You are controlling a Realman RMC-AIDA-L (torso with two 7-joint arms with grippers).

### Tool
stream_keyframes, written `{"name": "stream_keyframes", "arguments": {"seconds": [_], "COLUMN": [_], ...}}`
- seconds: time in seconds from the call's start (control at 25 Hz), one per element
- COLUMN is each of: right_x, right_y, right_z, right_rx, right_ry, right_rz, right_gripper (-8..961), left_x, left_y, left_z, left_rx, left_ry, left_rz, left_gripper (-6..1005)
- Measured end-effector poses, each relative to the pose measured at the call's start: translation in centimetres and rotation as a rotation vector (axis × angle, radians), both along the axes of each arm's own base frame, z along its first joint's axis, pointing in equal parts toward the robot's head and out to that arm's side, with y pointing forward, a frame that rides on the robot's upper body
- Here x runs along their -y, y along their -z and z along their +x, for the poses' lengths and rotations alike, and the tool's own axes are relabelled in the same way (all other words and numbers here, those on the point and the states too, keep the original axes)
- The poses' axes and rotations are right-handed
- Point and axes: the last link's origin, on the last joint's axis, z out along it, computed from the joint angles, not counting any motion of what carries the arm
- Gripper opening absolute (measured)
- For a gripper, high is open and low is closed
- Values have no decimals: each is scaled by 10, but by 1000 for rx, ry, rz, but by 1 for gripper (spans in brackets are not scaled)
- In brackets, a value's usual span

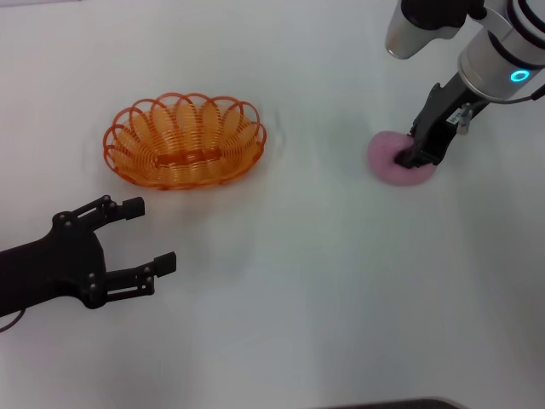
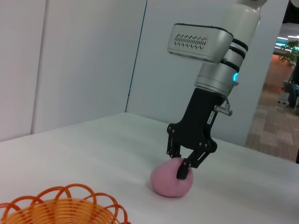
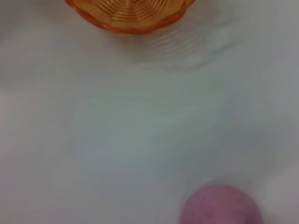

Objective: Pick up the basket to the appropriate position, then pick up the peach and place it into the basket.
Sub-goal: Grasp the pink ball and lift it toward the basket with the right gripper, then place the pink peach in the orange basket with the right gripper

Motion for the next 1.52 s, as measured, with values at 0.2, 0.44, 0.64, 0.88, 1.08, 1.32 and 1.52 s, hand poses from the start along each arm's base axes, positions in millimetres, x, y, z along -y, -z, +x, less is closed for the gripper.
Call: {"name": "stream_keyframes", "arguments": {"seconds": [0.2, 0.44, 0.64, 0.88, 1.08, 1.32, 1.52], "right_x": [-1, -5, -7, -8, -9, -9, -13], "right_y": [-5, -25, -32, -31, -24, -9, 18], "right_z": [-8, -41, -72, -87, -88, -94, -93], "right_rx": [3, -4, -5, 13, -8, -170, -326], "right_ry": [-11, -79, -141, -172, -176, -197, -218], "right_rz": [-6, 2, -15, -29, -37, -32, 9], "right_gripper": [207, 207, 206, 207, 207, 206, 207], "left_x": [0, 0, 0, 1, 2, 1, 1], "left_y": [0, 0, 0, 0, 0, 0, 0], "left_z": [0, 0, 0, 0, 0, 0, 1], "left_rx": [0, 0, 0, 3, 3, 5, 5], "left_ry": [0, -1, -1, 0, -2, 1, 2], "left_rz": [0, 1, 0, -3, -3, -6, -7], "left_gripper": [919, 919, 919, 919, 919, 920, 920]}}
